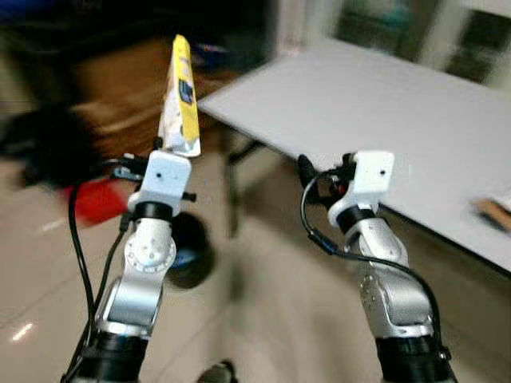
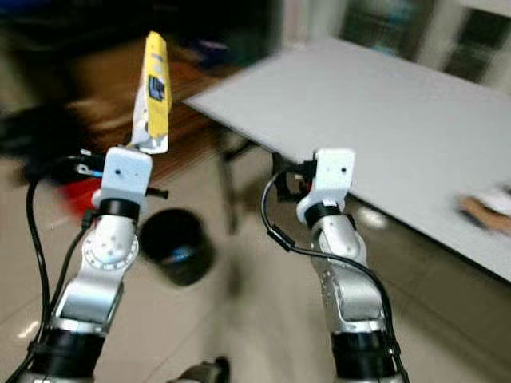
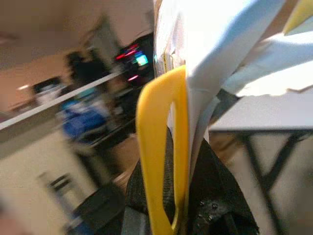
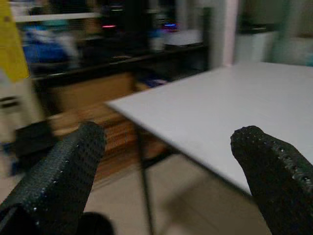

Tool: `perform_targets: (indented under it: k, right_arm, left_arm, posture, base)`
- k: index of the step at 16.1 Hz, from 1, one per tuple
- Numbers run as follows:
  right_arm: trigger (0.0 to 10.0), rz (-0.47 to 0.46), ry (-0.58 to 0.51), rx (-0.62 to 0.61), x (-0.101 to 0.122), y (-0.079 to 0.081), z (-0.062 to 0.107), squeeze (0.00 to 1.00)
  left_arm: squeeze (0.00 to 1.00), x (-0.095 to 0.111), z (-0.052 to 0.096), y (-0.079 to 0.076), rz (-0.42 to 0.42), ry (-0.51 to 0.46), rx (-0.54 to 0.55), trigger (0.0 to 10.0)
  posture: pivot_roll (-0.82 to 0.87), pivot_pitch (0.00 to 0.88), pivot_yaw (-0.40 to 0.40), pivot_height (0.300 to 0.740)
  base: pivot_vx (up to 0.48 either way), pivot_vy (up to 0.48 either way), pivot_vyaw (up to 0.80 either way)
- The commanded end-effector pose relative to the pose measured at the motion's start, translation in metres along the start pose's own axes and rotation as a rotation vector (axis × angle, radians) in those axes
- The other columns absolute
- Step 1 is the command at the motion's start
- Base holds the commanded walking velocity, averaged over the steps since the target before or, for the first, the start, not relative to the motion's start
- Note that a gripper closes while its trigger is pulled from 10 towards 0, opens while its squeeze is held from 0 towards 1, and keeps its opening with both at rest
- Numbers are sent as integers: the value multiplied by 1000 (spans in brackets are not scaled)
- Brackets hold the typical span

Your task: Picking trash to rubbish bin

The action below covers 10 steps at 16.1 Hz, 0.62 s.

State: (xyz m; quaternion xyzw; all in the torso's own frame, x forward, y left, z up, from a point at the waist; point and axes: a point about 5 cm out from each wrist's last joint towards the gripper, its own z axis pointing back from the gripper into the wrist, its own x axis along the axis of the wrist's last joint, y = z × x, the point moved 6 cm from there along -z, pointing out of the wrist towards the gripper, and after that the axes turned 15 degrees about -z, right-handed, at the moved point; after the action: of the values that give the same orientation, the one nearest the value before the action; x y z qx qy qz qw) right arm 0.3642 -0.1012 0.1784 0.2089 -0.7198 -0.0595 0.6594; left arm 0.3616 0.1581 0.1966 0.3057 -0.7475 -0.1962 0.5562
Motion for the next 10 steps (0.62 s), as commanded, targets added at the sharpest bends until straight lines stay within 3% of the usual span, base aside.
perform_targets:
  k: [1, 10]
  right_arm:
    - [10000, 2, 7, -13, -1, -5, 1, 0]
    - [10000, 4, 18, -13, -2, -9, 1, 0]
  left_arm:
    - [0, 5, 0, -4, -2, -16, -13, 10000]
    - [0, 2, 1, -7, 16, 3, -22, 10000]
  posture:
    - [-29, 64, -28, 740]
    - [-36, 108, -40, 740]
  base:
    - [0, 0, 800]
    - [0, 0, 800]
